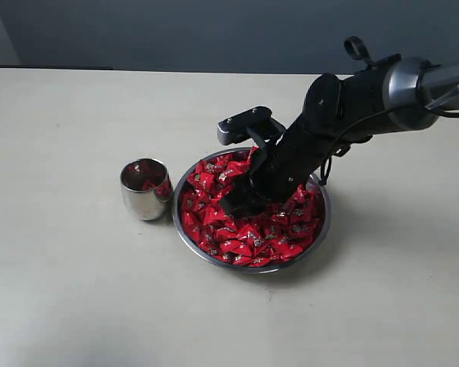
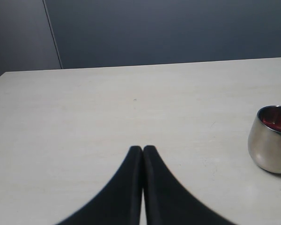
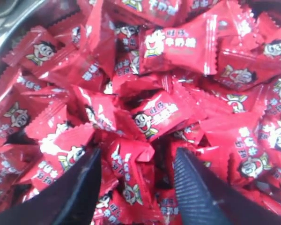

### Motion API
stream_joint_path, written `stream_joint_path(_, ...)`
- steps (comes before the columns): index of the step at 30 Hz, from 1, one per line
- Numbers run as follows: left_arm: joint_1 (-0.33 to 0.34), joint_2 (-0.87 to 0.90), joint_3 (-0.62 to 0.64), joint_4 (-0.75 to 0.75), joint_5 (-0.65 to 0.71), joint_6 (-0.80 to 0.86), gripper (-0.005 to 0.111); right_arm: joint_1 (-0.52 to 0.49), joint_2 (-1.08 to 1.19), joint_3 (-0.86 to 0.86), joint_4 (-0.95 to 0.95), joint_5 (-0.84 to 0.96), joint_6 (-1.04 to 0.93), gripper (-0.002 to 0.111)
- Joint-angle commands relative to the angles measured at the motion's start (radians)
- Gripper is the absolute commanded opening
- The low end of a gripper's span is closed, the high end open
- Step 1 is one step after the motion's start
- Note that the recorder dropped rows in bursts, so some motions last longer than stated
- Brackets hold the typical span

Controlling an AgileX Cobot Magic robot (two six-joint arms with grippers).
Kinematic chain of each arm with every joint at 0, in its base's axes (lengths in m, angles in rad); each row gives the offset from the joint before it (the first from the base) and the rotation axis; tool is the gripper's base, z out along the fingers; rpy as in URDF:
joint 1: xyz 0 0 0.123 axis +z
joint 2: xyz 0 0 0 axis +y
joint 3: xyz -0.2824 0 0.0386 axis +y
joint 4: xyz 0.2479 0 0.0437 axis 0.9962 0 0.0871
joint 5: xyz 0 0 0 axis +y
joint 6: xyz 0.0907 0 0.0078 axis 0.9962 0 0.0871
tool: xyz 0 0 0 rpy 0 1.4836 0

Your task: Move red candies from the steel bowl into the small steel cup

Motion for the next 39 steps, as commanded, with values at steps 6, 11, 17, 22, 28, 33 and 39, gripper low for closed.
stream_joint_path(6,0.001,-0.004,0.004,-0.002,-0.002,-0.001,0.000,-0.001,0.007,-0.004,-0.033,-0.006,0.032,0.047)
stream_joint_path(11,0.001,-0.004,0.004,-0.002,-0.002,-0.001,0.000,-0.001,0.025,-0.004,-0.041,0.014,0.034,0.047)
stream_joint_path(17,0.001,-0.004,0.004,-0.002,-0.002,-0.001,0.000,-0.001,0.024,-0.004,-0.044,0.012,0.034,0.036)
stream_joint_path(22,0.001,-0.004,0.004,-0.002,-0.002,-0.001,0.000,-0.001,0.024,-0.004,-0.044,0.014,0.034,0.016)
stream_joint_path(28,0.001,-0.004,0.004,-0.002,-0.002,-0.001,0.000,-0.001,0.024,-0.004,-0.047,0.014,0.034,0.016)
stream_joint_path(33,0.001,-0.004,0.004,-0.002,-0.002,-0.001,0.000,-0.001,-0.005,-0.004,-0.053,0.014,0.034,0.015)
stream_joint_path(39,0.001,-0.004,0.004,-0.002,-0.002,-0.001,0.000,-0.003,-0.085,-0.004,-0.078,-0.006,0.036,0.015)
